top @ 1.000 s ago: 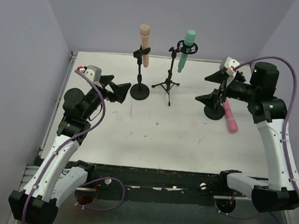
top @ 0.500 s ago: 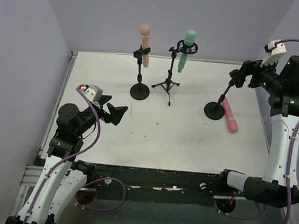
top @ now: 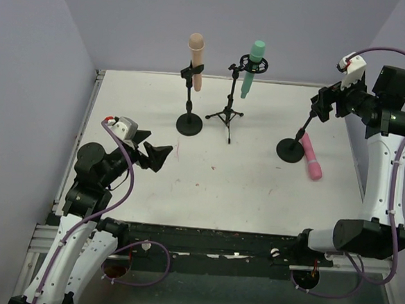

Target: Attach the microphones to the stand

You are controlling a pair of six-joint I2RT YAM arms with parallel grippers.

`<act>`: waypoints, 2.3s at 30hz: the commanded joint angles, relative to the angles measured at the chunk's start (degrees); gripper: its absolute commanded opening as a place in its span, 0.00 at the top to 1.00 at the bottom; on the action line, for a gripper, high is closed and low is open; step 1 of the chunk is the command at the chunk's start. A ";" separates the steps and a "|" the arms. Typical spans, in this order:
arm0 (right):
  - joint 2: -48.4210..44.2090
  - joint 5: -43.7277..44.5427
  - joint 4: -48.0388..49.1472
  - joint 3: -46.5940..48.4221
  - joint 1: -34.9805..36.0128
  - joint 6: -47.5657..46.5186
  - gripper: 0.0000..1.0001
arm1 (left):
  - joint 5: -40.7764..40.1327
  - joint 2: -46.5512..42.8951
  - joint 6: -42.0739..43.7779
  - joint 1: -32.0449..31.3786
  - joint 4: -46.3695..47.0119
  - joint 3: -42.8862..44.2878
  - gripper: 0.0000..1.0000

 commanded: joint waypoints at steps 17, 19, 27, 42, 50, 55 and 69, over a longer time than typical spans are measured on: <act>4.05 -5.49 7.62 -6.24 0.63 -14.25 0.12 | 1.32 0.79 0.05 0.13 -0.42 -0.63 0.02; 3.79 -4.53 9.64 -7.73 1.25 -14.43 0.14 | 1.41 0.88 -0.04 0.13 -0.42 -0.63 0.02; 2.38 -2.06 14.30 -12.05 3.18 -16.71 0.29 | 0.97 1.14 0.14 0.13 -0.42 -0.80 0.02; -1.40 -9.00 11.68 -10.29 4.85 -14.78 0.69 | 0.88 1.49 0.05 0.13 -0.33 -0.81 0.01; -4.21 -16.21 0.96 -8.71 12.74 -19.87 0.70 | 1.06 1.76 -0.04 0.13 -0.33 -0.89 0.02; -5.00 -18.23 -2.91 -8.36 18.47 -21.45 0.70 | 1.58 2.28 -0.21 0.13 0.11 -1.07 0.02; -10.01 -24.29 -11.44 -13.36 23.13 -26.47 0.47 | 2.64 3.34 -0.39 0.22 1.16 -1.60 0.02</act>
